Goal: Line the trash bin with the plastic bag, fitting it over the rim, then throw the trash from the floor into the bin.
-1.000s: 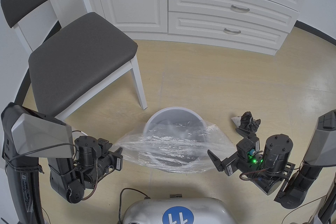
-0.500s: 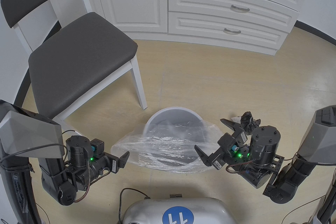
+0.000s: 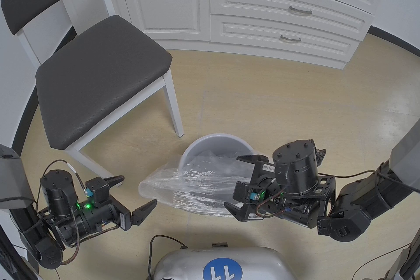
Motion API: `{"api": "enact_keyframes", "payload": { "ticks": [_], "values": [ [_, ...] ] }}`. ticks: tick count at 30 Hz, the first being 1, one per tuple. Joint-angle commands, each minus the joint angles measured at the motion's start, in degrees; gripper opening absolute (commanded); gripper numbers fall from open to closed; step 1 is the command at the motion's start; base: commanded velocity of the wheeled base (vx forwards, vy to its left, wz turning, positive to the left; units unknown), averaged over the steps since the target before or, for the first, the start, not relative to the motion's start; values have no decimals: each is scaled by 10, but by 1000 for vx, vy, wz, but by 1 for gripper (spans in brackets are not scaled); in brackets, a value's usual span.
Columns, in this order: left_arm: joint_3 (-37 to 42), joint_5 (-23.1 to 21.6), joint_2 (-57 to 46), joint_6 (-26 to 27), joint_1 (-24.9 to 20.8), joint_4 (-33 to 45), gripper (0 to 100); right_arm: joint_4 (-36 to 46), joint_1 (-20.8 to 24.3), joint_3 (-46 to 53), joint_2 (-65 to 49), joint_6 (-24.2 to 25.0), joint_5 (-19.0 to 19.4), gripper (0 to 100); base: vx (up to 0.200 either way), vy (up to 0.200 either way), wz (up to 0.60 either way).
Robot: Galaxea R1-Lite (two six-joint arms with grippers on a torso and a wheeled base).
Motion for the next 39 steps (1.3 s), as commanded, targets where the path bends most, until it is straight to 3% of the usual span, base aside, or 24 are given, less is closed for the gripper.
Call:
{"api": "enact_keyframes", "payload": {
  "ticks": [1,24,25,33,39],
  "values": [
    [9,-4,-63,3,8,0,100,21,14,-29,14,-4,2,100,0,0,0],
    [11,-5,-93,5,25,0,100,23,-35,-121,170,8,3,100,0,0,0],
    [11,-5,-94,5,25,0,100,23,-36,-124,174,8,3,0,0,0,0],
    [9,-5,-93,5,28,0,100,17,-37,-131,178,15,4,0,0,0,0],
    [8,-5,-95,5,34,0,100,9,-64,-187,167,38,1,0,0,0,0]
  ]
}}
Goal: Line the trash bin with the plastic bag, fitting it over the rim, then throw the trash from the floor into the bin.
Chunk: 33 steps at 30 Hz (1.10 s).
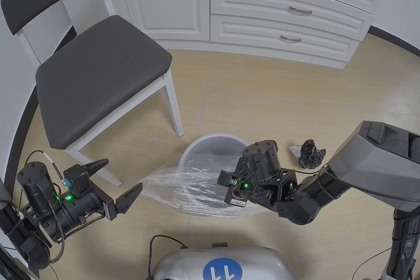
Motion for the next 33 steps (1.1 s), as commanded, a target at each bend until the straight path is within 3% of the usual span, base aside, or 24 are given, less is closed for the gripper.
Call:
{"api": "enact_keyframes", "payload": {
  "ticks": [1,6,9,20,22,33],
  "values": [
    [-2,0,-2,0,8,0,100,-3,-22,-56,-5,25,-5,0,0,0,0],
    [-3,0,1,0,8,0,100,-3,-26,-138,16,81,-21,0,0,0,0],
    [-3,0,2,0,10,0,100,-4,-22,-188,42,109,-58,0,0,0,0],
    [-12,0,12,0,25,0,100,-4,-36,-346,136,143,-139,0,0,0,0],
    [-18,0,26,0,33,0,100,-4,-45,-411,173,162,-154,0,0,0,0],
    [-22,-1,31,-1,40,0,100,-4,-60,-462,195,179,-162,0,0,0,0]
  ]
}}
